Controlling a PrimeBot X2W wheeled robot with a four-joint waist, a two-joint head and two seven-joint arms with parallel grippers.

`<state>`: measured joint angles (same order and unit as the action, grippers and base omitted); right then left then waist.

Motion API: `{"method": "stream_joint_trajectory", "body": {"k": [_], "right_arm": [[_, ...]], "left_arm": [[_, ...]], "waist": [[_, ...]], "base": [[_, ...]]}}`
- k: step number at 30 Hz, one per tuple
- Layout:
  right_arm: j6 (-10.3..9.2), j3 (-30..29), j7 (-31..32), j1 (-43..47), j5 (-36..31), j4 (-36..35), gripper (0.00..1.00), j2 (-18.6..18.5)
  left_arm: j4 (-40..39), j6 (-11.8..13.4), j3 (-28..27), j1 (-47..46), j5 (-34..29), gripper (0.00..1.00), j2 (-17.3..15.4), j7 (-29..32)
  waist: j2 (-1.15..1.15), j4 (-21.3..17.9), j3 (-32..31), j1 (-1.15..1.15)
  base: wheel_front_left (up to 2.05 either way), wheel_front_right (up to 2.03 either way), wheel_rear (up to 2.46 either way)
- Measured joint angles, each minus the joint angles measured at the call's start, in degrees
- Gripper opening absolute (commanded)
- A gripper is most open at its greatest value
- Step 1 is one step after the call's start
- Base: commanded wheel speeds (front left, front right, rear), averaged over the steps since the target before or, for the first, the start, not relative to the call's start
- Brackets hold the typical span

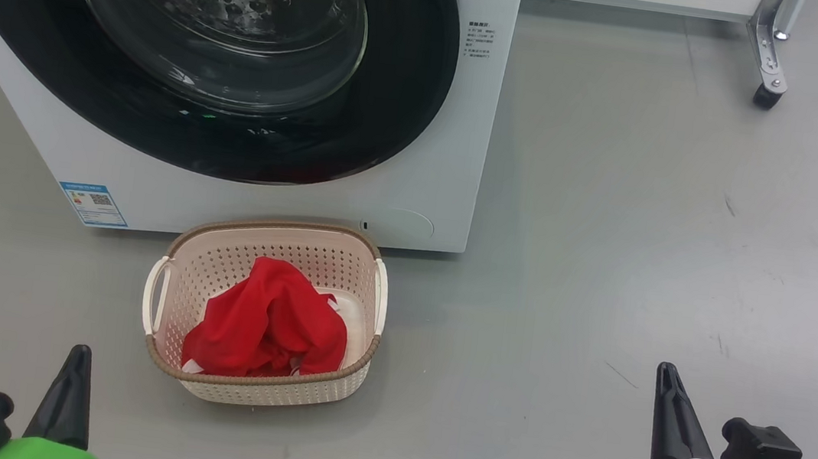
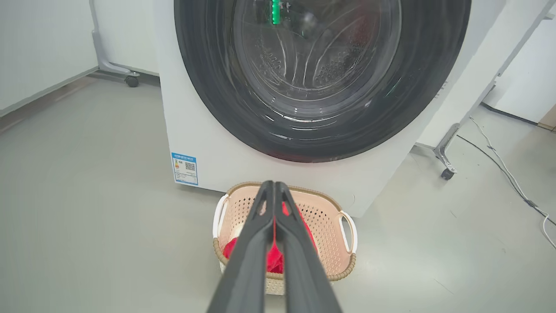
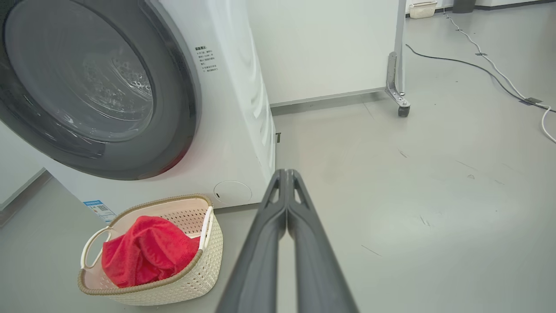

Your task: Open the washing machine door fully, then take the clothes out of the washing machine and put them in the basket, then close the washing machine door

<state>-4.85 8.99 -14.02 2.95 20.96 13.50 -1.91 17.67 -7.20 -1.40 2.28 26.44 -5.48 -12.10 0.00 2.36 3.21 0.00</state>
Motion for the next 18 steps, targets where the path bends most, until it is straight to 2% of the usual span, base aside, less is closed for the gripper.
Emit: {"method": "stream_joint_trajectory", "body": {"k": [18], "right_arm": [[1.79,-2.69,3.22,-0.1,15.5,-0.48,0.0,-0.2]], "left_arm": [[-0.05,0.0,-0.48,-0.52,12.55,0.0,0.62,3.83]], "waist": [[0.0,-0.36,-0.56,0.0]], "base": [[0.0,0.0,0.0]]}}
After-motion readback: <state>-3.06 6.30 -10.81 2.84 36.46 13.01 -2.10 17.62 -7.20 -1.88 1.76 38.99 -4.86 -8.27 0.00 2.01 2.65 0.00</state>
